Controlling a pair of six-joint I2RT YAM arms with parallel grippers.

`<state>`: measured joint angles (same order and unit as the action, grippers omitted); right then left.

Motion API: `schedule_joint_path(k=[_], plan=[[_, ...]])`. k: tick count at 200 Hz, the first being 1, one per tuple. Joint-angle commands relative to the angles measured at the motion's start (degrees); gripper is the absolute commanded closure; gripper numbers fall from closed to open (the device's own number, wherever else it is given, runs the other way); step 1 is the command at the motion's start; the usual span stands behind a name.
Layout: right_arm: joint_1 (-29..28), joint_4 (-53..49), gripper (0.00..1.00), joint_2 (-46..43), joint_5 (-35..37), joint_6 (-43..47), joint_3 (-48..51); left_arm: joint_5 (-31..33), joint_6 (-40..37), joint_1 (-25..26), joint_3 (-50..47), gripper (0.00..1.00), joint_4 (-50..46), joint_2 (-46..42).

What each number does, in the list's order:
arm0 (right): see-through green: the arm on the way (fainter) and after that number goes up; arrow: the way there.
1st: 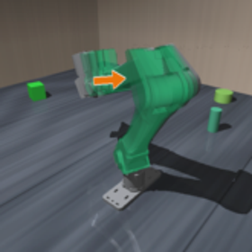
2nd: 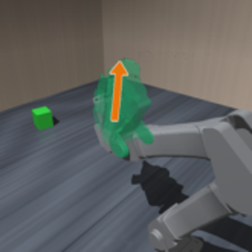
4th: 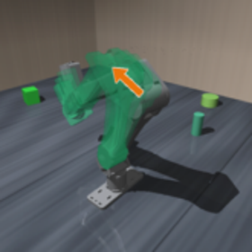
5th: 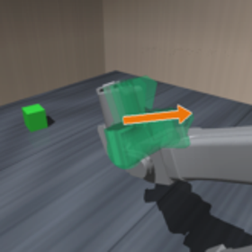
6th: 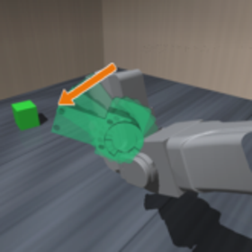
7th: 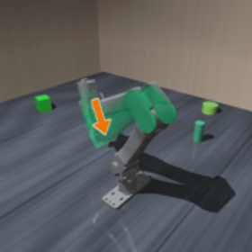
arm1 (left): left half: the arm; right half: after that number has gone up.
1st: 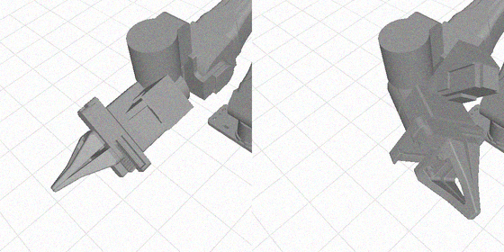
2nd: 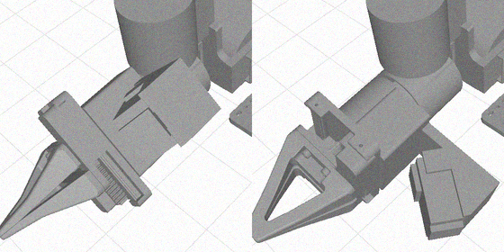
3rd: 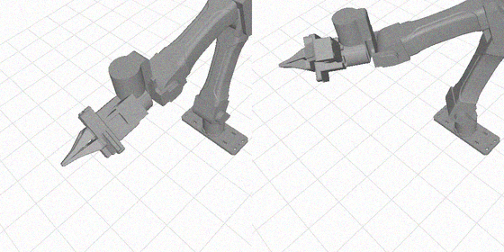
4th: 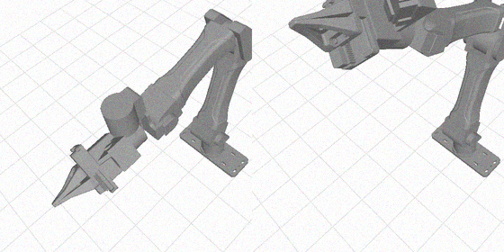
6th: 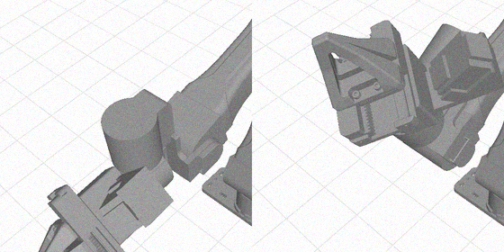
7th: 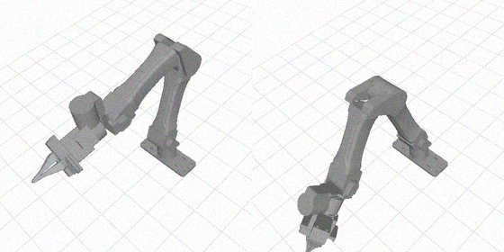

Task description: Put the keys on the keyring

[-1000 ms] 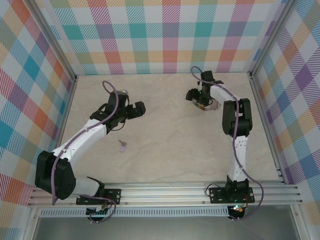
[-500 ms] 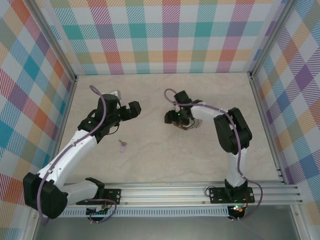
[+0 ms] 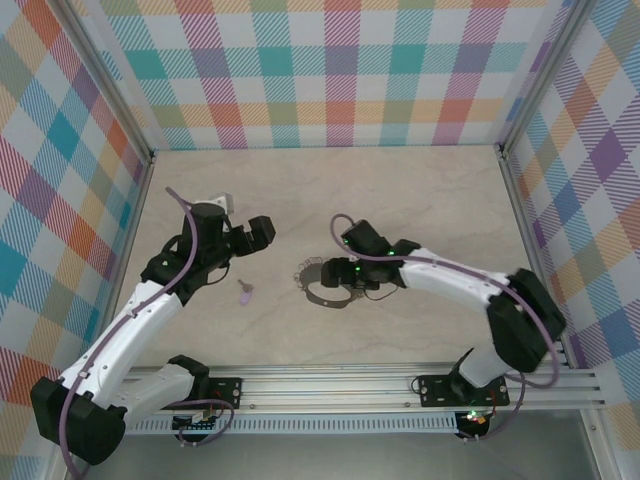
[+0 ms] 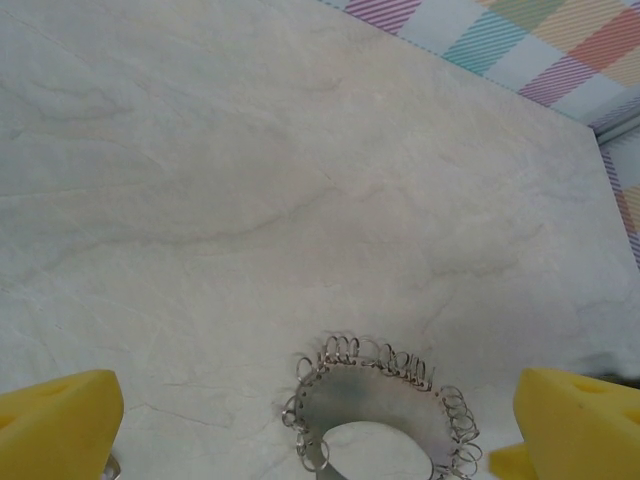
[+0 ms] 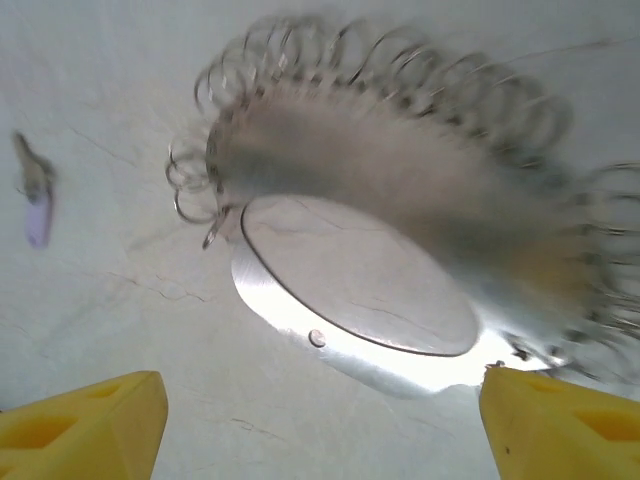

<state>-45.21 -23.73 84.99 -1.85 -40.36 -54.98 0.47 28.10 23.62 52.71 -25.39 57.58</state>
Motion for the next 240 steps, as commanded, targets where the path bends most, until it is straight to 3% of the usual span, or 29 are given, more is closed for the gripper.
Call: schedule_joint_path(k=[1, 80, 136, 194, 240], plan=[[0.28, -2.05, 0.17, -3.19, 3.86, -6.39, 5.12, -1.84, 0.88, 0.54, -1.34, 0.00, 0.45, 0.50], [0.21, 7.43, 0.17, 0.87, -1.21, -12.11, 11.58, -4.09, 0.73, 1.33, -1.73, 0.00, 2.63, 5.92], [0.79, 5.26, 0.17, 8.02, -1.23, -7.99, 2.65, -4.42, 0.05, 2.03, -2.99, 0.00, 3.59, 7.78], [7.09, 4.13, 0.18, 13.67, -4.49, -3.68, -6.40, -4.49, -0.22, 2.66, -4.45, 0.00, 3.18, 8.06], [9.72, 5.06, 0.18, 7.43, -4.18, -2.97, -3.94, -7.90, -4.16, 5.53, -4.76, 0.00, 1.66, 7.54]])
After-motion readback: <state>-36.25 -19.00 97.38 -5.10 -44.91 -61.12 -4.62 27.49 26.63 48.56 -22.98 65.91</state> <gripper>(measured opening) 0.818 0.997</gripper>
